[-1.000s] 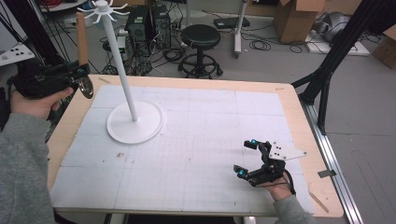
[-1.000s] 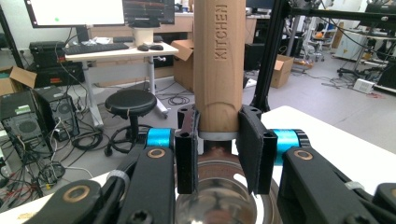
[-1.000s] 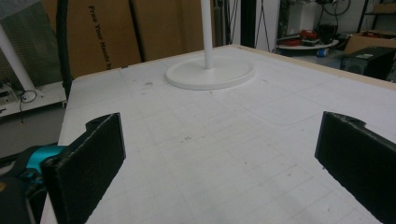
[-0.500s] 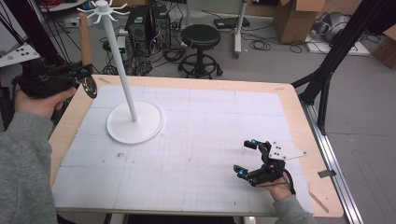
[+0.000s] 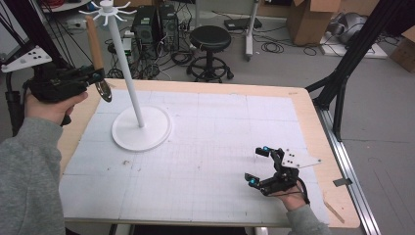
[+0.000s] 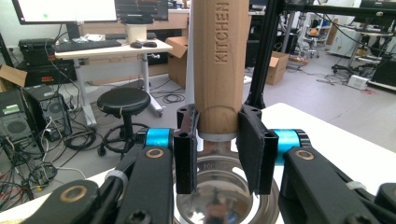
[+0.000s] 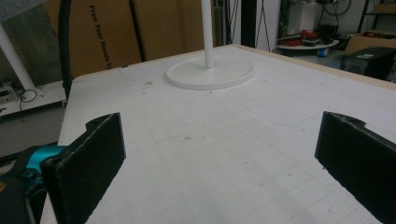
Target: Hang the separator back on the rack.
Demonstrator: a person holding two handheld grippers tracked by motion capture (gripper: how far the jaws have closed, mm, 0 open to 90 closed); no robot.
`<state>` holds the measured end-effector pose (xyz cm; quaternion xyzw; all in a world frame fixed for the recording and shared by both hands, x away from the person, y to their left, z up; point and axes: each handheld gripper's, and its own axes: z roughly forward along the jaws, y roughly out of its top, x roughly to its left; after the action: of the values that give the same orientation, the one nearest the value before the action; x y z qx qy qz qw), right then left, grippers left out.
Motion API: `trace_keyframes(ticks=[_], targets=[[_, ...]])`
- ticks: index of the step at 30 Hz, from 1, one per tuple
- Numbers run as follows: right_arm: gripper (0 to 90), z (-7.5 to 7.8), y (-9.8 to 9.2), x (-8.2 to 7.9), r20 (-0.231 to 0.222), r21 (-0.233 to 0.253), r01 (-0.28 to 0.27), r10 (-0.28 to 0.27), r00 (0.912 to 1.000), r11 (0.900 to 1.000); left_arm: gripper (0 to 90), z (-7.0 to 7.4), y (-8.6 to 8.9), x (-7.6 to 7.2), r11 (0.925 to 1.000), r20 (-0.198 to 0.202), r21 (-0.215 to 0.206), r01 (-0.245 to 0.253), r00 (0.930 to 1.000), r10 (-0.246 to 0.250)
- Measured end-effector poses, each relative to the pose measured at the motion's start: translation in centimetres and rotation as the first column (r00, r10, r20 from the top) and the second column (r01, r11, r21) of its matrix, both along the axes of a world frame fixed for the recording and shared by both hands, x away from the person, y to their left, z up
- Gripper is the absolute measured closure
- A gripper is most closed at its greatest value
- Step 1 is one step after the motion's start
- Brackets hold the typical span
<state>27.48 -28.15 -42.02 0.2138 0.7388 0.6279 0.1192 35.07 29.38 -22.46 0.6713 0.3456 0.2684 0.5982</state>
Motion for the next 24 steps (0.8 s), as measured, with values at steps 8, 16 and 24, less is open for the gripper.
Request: trace_keyframes(ticks=[8,16,24], targets=[[0.8,-0.1,0.1,0.0,-0.003,-0.005,-0.004,0.004,1.0000,1.000,48.2,-1.0,0.0,-0.7,0.9991,0.060,0.021,-0.037,0.9976,0.035],[0.8,0.0,0.1,-0.2,0.006,-0.015,0.000,0.000,1.0000,1.000,32.0,-2.1,0.1,-2.1,0.9999,0.091,0.003,0.015,0.9957,-0.016],[0.8,-0.2,0.2,-0.4,-0.004,-0.024,-0.005,0.005,1.0000,1.000,18.4,-3.9,-0.7,-2.9,0.9997,0.072,0.019,0.016,0.9973,-0.017]])
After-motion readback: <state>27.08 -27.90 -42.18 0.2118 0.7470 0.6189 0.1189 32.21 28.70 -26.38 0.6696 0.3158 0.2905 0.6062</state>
